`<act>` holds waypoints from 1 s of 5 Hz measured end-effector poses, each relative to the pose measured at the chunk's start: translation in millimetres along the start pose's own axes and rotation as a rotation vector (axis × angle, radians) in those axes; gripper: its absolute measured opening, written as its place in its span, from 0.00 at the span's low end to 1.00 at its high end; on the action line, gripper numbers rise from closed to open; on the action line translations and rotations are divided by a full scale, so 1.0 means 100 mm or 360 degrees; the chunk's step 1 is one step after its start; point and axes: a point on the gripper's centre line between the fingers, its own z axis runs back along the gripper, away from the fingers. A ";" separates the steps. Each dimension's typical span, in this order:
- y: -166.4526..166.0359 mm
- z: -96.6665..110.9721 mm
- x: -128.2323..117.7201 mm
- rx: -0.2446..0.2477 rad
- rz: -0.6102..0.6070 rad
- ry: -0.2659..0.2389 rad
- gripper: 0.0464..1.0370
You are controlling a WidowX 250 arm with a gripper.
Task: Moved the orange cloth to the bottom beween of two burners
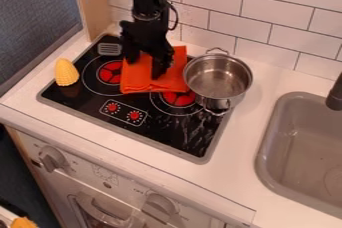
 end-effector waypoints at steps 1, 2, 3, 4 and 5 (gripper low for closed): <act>0.00 -0.02 -0.01 -0.0044 0.0056 -0.0001 0.96; 0.02 -0.04 -0.19 -0.0097 0.0163 0.0000 0.96; 0.00 -0.02 -0.38 -0.0076 0.0195 0.0007 0.96; -0.02 0.01 -0.60 -0.0024 0.0159 0.0014 0.96; -0.06 0.03 -0.78 0.0006 0.0135 0.0012 0.96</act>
